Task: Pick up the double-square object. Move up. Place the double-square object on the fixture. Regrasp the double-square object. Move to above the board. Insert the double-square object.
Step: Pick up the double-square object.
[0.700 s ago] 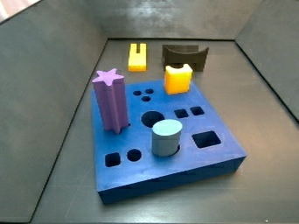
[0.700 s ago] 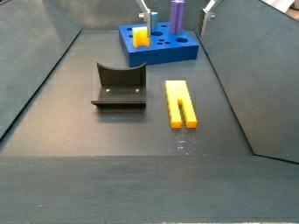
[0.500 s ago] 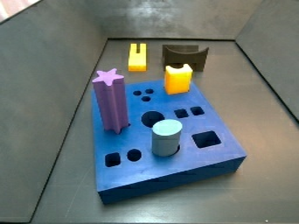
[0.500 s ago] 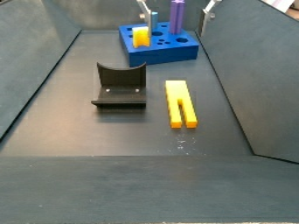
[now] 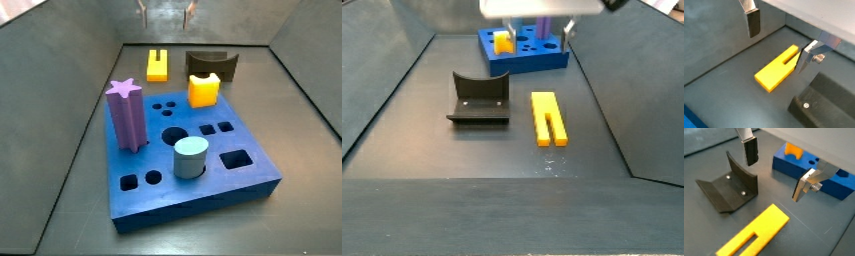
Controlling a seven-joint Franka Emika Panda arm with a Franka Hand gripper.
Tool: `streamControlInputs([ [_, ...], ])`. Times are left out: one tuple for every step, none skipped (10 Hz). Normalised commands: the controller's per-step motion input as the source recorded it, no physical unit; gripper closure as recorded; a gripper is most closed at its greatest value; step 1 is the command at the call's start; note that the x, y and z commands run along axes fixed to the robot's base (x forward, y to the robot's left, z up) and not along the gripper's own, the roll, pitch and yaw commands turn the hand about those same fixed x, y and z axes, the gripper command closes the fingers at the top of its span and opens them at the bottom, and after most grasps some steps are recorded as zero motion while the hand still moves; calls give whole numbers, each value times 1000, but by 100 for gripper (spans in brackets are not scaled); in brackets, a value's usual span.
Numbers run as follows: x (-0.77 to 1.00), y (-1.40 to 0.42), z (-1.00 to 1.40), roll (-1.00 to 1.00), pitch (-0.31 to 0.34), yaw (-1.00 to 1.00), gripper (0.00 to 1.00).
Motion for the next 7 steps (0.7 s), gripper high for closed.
streamControlInputs([
  [-243,31,-860,137,-129,43,0],
  [-423,49,-1000,129,-60,0,0],
  [-340,114,-1000,59,-56,0,0],
  [-14,0,-360,0,-43,0,0],
  [0,-31,-20,0,0,0,0],
  [91,0,-886,0,-47,-23,0],
  [83,37,-1000,44,-41,-63,0],
])
